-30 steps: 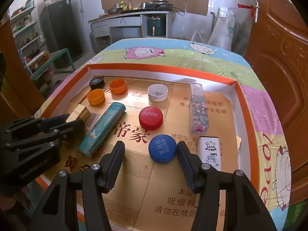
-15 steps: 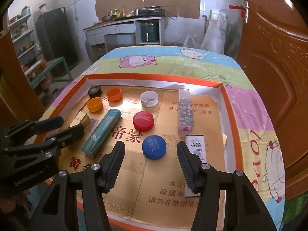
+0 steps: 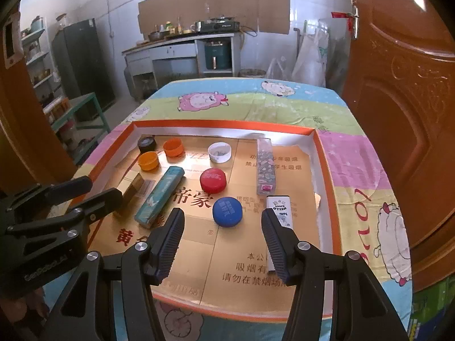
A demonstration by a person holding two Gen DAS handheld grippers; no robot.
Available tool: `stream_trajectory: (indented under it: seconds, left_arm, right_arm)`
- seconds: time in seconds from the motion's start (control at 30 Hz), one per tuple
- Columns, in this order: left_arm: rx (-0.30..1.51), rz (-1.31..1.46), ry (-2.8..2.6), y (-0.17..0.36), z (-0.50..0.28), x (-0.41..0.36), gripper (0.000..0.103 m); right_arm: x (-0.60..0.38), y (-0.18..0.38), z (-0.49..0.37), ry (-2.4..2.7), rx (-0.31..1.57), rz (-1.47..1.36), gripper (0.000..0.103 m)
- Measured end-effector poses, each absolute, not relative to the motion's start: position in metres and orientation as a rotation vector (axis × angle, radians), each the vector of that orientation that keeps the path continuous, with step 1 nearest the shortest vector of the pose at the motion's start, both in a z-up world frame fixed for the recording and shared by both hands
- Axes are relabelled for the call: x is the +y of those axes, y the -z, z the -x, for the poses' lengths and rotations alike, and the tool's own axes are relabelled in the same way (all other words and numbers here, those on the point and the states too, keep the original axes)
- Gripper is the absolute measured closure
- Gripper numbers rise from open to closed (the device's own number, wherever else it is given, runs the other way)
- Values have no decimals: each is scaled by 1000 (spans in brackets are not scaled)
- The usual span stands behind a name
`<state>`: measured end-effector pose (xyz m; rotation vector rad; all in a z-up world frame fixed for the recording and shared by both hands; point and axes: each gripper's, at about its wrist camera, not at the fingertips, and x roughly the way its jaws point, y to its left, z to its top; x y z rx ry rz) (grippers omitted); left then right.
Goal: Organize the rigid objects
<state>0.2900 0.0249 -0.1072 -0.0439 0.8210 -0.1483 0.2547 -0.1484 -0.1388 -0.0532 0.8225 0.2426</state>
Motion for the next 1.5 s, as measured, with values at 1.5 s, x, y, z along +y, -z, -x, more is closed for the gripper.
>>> stream_trajectory:
  seconds: [1.5]
  left_arm:
    - [493,19,1,5,-74,19,48]
  right_arm:
    - [-156,35,-49,-152,561,15,45]
